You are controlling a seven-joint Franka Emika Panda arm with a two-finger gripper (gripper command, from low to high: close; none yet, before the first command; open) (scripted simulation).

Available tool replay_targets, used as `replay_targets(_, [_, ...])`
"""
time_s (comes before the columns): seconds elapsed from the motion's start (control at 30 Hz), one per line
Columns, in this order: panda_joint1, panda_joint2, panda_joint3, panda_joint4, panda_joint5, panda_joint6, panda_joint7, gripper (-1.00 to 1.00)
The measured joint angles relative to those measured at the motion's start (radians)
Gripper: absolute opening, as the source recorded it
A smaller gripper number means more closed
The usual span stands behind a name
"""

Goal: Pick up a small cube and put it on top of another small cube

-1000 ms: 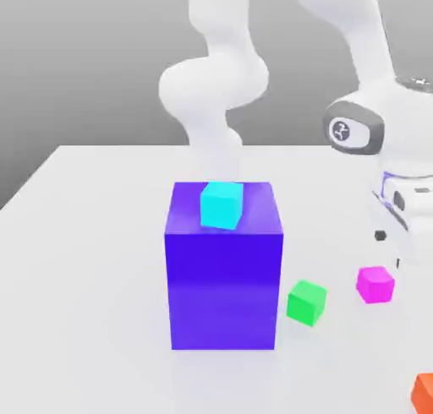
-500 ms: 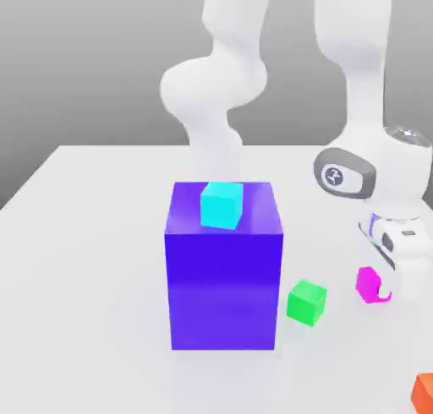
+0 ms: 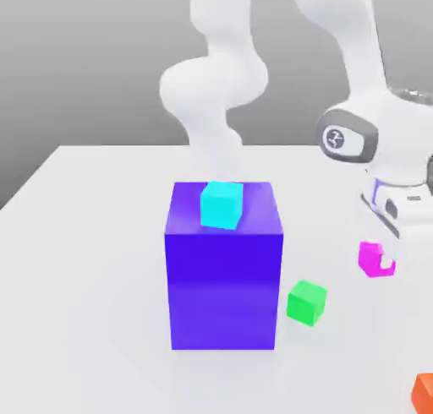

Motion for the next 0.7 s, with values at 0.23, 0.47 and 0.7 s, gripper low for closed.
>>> replay_targets(0.23, [-0.094, -0.156, -0.085, -0.075, -0.010, -0.083, -0.134, -1.00])
replay_targets(0.47, [-0.157, -0.155, -0.134, -0.114, -0.048, -0.034, -0.185, -1.00])
replay_targets(0.7, [-0.149, 0.026, -0.135, -0.108, -0.018, 0.141, -0.207, 1.00])
